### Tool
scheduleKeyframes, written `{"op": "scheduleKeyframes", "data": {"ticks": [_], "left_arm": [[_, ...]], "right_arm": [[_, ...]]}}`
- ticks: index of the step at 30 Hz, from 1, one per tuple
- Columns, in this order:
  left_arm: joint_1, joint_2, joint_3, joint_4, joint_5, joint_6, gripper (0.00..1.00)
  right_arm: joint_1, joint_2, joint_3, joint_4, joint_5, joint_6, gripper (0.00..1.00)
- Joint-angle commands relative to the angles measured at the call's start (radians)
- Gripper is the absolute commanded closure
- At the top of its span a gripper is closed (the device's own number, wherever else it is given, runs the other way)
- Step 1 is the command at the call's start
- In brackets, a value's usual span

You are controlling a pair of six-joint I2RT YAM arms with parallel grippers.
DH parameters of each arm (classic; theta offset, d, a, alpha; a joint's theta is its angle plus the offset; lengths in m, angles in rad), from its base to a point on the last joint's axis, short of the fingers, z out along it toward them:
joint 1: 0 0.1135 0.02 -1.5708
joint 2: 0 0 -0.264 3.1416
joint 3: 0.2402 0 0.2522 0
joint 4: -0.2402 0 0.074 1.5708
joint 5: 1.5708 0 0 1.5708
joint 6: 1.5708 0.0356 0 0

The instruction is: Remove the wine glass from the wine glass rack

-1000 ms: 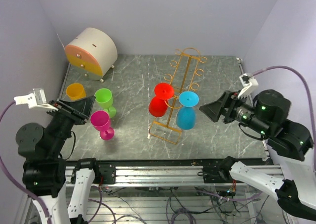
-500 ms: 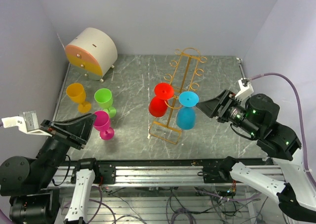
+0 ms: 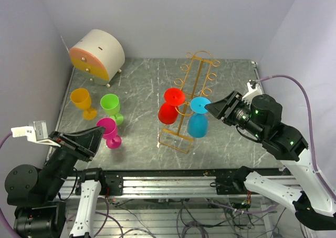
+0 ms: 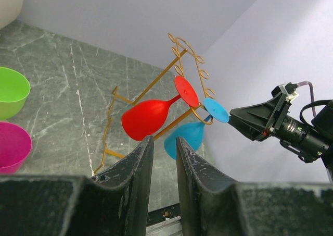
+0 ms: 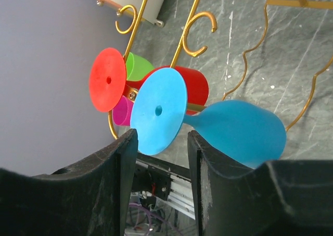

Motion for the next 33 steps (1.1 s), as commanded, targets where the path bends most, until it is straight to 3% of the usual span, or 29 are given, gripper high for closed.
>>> {"op": "scheduleKeyframes", "data": {"ticks": [1,12,16,23,29,33], "left_arm": [[-0.004,-0.012,-0.004,-0.027,0.028,0.024,0.65],[-0.005,-0.021,-0.038,-0.015,0.029,0.019,0.65],[-0.004,-0.021,-0.039,-0.018,0.028,0.022,0.65],[-0.005,-0.024,-0.049,-0.012,0.032,0.019,0.65],[-0.004,-0.027,-0.066,0.008,0.042,0.005,0.65],[-0.005,-0.020,-0.054,0.001,0.038,0.013,0.65]], "right_arm": [[0.000,0.003,-0.021,0.054,0.029,0.014,0.59],[0.000,0.025,-0.053,0.099,0.022,0.020,0.67],[0.000,0.019,-0.062,0.099,0.034,0.025,0.86],[0.000,-0.007,-0.032,0.067,0.080,0.023,0.90],[-0.001,-0.033,-0.019,0.058,0.105,0.034,1.00],[-0.001,-0.074,-0.042,0.075,0.129,0.066,1.00]]}}
